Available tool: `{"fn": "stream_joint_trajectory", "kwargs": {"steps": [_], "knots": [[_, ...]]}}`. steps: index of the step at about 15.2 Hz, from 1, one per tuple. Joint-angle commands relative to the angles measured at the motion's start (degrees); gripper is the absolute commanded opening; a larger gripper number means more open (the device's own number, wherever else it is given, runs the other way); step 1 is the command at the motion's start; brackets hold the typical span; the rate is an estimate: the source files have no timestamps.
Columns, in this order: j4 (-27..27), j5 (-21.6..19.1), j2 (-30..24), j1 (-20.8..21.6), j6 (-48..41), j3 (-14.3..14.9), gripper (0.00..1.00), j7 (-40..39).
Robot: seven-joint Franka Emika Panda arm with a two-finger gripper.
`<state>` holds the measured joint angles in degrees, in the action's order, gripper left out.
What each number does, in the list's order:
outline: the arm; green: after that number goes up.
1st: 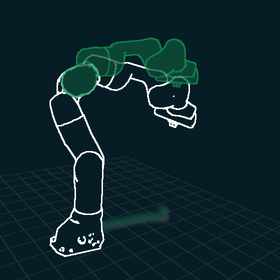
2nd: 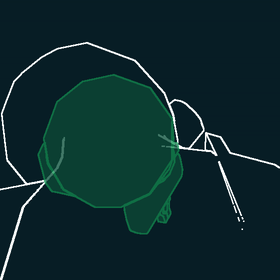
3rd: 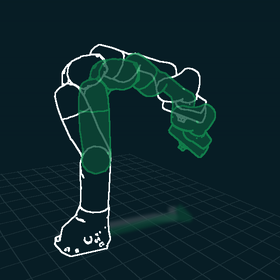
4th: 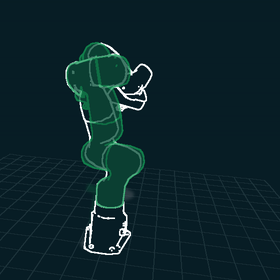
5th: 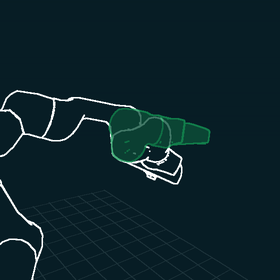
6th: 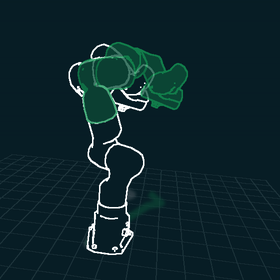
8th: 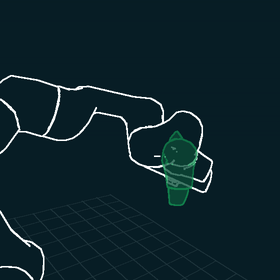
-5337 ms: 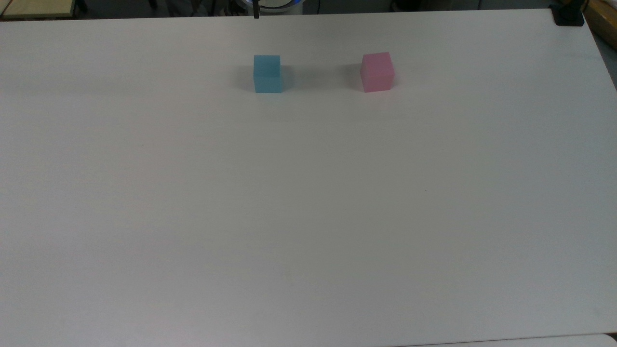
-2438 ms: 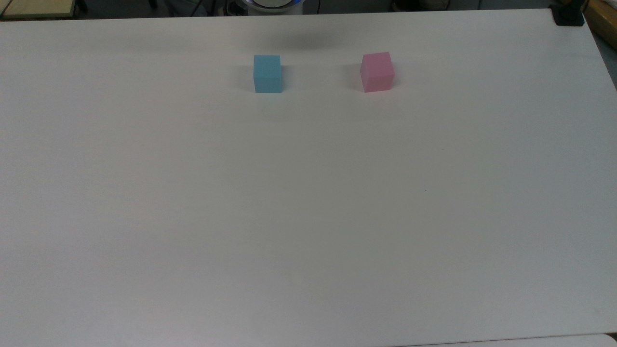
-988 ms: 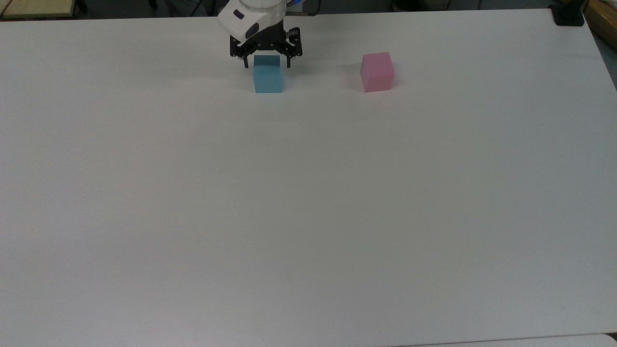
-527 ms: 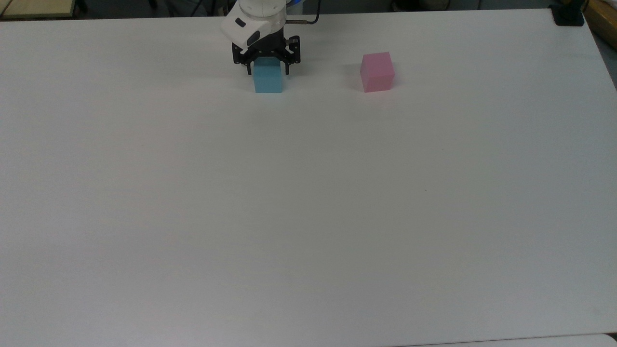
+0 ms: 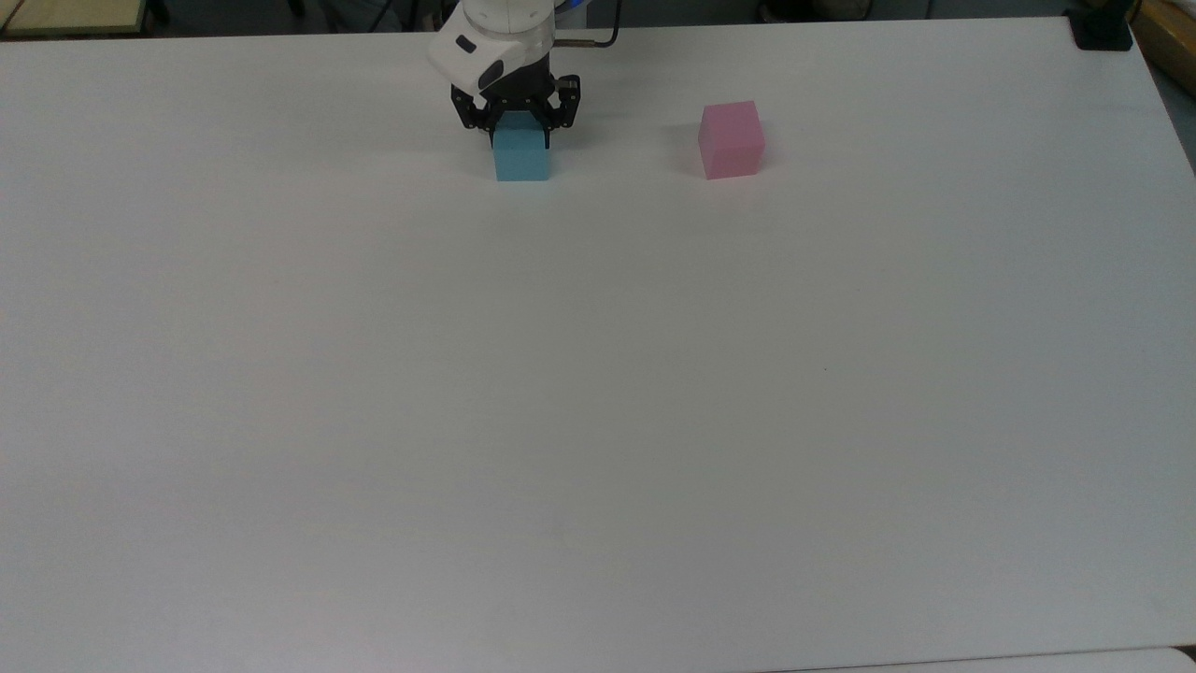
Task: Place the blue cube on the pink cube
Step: 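Close the gripper on the blue cube, then lift the blue cube up off the table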
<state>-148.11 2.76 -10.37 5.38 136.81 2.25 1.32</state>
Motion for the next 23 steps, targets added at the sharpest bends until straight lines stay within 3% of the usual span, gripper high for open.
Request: {"fn": "stream_joint_trajectory", "kwargs": {"steps": [1,5,13,19,23], "knots": [[0.5,-1.0,-3.2,0.7,-3.5,0.6,0.27,-1.3],[6.9,-0.6,-5.2,0.7,-13.4,0.1,0.27,-1.3],[28.0,-0.2,-5.2,0.7,-34.2,0.3,0.28,-3.2],[28.6,-0.2,-5.2,0.9,-33.9,-0.1,0.29,-3.3],[28.6,-0.2,-5.2,5.4,-33.7,-0.1,0.29,-1.5]]}}
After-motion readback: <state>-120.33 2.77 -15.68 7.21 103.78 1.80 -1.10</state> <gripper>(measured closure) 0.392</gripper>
